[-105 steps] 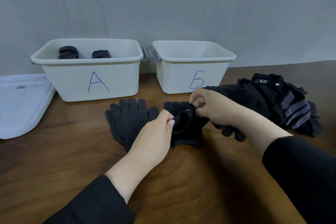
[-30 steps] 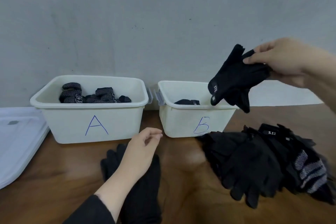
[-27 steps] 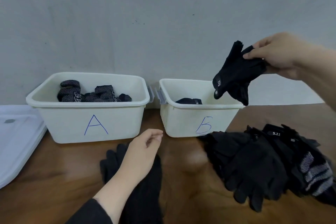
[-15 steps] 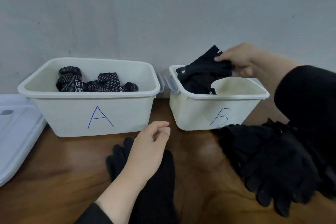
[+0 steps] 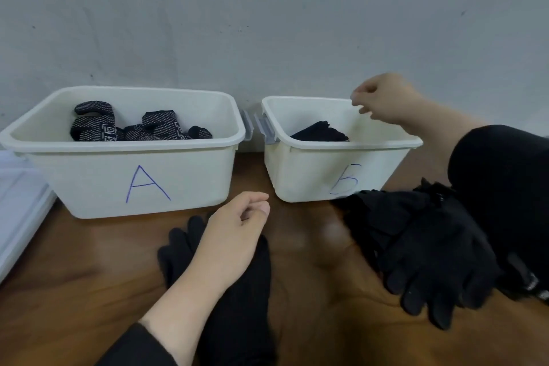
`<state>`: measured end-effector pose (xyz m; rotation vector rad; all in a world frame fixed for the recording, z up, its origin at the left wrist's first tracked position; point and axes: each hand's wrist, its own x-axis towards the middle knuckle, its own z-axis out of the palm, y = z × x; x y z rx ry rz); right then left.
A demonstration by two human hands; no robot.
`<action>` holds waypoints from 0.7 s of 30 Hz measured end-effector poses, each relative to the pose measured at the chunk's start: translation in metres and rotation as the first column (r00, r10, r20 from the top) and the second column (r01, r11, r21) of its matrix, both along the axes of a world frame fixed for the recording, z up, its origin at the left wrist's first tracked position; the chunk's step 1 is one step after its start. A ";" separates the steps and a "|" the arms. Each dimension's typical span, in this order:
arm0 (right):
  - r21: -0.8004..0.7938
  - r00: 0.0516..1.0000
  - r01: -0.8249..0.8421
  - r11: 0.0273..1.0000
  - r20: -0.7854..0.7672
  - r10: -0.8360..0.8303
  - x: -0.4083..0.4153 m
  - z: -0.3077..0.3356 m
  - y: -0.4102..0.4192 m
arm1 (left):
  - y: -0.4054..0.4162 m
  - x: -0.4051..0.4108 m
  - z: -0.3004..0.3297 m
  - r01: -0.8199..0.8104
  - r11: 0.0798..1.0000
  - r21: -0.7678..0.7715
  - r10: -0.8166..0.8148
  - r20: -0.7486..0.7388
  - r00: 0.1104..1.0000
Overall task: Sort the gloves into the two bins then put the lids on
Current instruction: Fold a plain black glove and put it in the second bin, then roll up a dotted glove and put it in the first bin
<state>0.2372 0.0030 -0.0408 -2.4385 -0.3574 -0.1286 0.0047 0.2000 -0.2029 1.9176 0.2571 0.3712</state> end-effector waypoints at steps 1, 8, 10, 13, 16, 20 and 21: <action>0.019 0.999 -0.004 1.000 0.041 0.003 -0.009 0.005 -0.009 | -0.001 -0.001 0.001 0.015 1.000 0.021 -0.015 0.003 1.000; -0.039 0.988 -0.069 0.997 0.133 0.074 -0.086 0.017 -0.094 | -0.017 -0.012 0.010 0.155 0.873 0.463 -0.151 -0.046 0.987; -0.105 0.987 -0.063 0.993 0.138 0.077 -0.106 0.015 -0.119 | -0.029 -0.019 0.021 0.145 0.835 0.531 -0.161 -0.017 0.987; -0.183 0.987 -0.050 0.982 0.139 0.076 -0.132 0.008 -0.151 | -0.061 -0.031 0.039 0.125 0.842 0.525 -0.177 0.048 0.983; -0.319 0.988 -0.023 0.947 0.140 0.071 -0.150 -0.003 -0.171 | -0.104 -0.042 0.042 0.184 0.894 0.408 -0.214 0.027 0.977; -0.490 0.986 -0.023 0.871 0.134 0.102 -0.154 -0.029 -0.184 | -0.143 -0.054 0.010 0.228 0.922 0.312 -0.230 -0.032 0.973; -0.526 0.987 -0.004 0.850 0.136 0.089 -0.151 -0.037 -0.186 | -0.147 -0.056 0.002 0.235 0.910 0.342 -0.231 -0.053 0.972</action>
